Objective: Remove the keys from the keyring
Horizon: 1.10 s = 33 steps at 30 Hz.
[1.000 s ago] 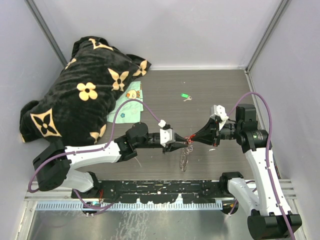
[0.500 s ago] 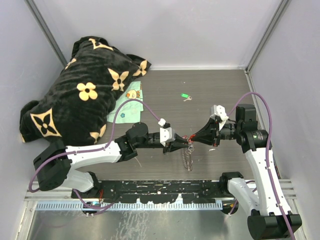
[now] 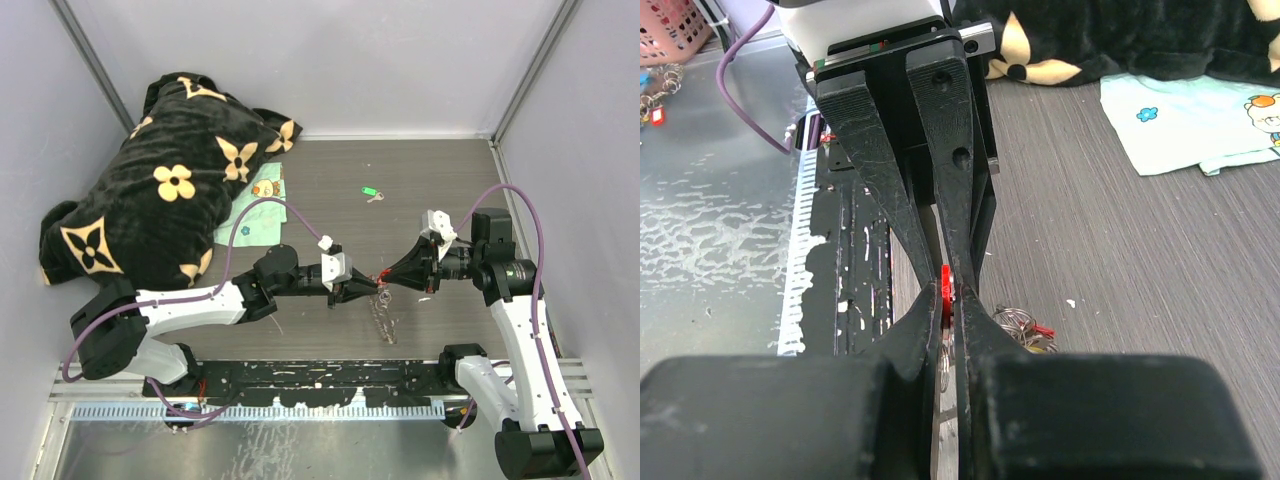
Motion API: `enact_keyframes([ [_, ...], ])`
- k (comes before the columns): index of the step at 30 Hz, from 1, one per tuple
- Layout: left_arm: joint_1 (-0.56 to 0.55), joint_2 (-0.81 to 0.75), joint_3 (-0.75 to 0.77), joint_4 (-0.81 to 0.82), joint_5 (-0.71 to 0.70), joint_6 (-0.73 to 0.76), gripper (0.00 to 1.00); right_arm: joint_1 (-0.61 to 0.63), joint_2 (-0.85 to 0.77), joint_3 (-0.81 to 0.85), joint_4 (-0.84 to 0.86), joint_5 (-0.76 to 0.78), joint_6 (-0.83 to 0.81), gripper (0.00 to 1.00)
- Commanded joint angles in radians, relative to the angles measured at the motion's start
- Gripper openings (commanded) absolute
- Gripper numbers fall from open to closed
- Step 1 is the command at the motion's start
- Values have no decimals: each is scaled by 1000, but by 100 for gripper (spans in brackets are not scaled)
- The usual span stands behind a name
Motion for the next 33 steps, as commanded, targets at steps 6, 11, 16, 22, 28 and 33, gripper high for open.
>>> enact_keyframes([
  [6, 3, 5, 47, 78, -7, -19, 15, 5, -18, 32, 21, -53, -14, 1],
  [11, 3, 6, 45, 78, -11, -21, 15, 5, -19, 33, 22, -53, -13, 1],
  [16, 3, 8, 43, 74, -14, -19, 13, 4, -19, 35, 20, -52, -13, 1],
  [22, 2, 13, 46, 65, -17, -16, 12, 5, -19, 35, 19, -51, -14, 1],
  [28, 3, 16, 48, 69, -17, -24, 13, 5, -20, 35, 20, -51, -15, 1],
  [33, 3, 17, 49, 74, -14, -29, 8, 5, -20, 35, 19, -51, -16, 1],
])
